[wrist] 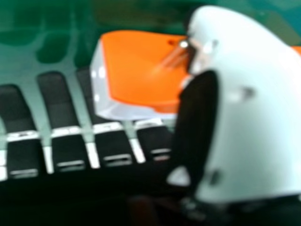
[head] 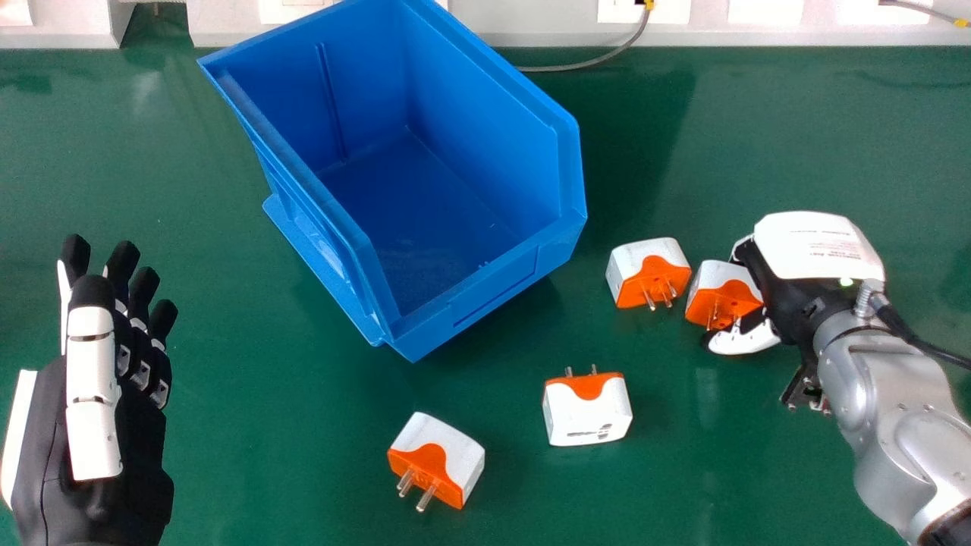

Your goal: Pick all objects and put in blue box

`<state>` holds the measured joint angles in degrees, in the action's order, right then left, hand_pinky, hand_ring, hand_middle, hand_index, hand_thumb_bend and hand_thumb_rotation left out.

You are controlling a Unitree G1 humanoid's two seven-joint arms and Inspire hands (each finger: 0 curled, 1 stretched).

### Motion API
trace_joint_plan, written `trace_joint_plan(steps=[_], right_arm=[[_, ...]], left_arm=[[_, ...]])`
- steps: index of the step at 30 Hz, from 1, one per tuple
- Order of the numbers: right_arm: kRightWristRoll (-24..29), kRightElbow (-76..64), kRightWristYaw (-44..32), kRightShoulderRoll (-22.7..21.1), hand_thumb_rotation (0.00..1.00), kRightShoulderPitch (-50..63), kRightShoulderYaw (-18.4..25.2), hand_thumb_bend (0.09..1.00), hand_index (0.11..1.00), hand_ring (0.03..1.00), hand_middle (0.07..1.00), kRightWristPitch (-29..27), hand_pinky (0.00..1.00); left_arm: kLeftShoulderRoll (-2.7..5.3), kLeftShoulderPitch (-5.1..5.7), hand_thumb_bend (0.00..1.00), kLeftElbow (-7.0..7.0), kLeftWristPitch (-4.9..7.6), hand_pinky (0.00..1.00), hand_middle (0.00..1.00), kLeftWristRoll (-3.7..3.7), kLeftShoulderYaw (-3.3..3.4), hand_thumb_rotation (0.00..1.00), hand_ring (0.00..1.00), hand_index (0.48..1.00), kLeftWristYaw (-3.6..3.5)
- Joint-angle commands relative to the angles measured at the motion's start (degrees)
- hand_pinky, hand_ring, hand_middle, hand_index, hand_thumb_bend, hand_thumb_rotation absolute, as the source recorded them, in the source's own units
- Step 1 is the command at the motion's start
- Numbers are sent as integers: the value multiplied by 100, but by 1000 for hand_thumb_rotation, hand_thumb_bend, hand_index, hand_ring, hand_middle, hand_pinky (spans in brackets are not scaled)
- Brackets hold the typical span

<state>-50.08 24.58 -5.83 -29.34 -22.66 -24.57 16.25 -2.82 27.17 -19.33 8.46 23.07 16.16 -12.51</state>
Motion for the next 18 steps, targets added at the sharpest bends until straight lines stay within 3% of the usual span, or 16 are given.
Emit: trace_joint_plan(steps=[1,7,10,12,18], right_arm=[[122,30,-273,37,178,303,-97,320,624,546,624,15,422],[128,-583,-421,-156,97,597,49,320,611,535,613,162,412],[123,-1124,-547,-306,107,846,232,318,610,534,612,318,414],[100,-1484,-646,-414,134,1004,354,317,606,511,600,428,388],[56,-2628,-455,-722,263,1594,936,282,550,458,541,402,339]], left_arm=[[-23,-5,456,-135,35,1000,1000,24,24,925,1000,1000,-15],[-47,-37,464,-74,52,1000,1000,78,40,917,1000,1000,-89],[-38,-37,459,-94,15,1000,1000,60,50,925,1000,1000,-72],[-32,-42,457,-82,43,1000,1000,23,54,925,1000,1000,-68],[-41,-90,445,-45,36,1000,1000,50,68,928,1000,1000,-85]])
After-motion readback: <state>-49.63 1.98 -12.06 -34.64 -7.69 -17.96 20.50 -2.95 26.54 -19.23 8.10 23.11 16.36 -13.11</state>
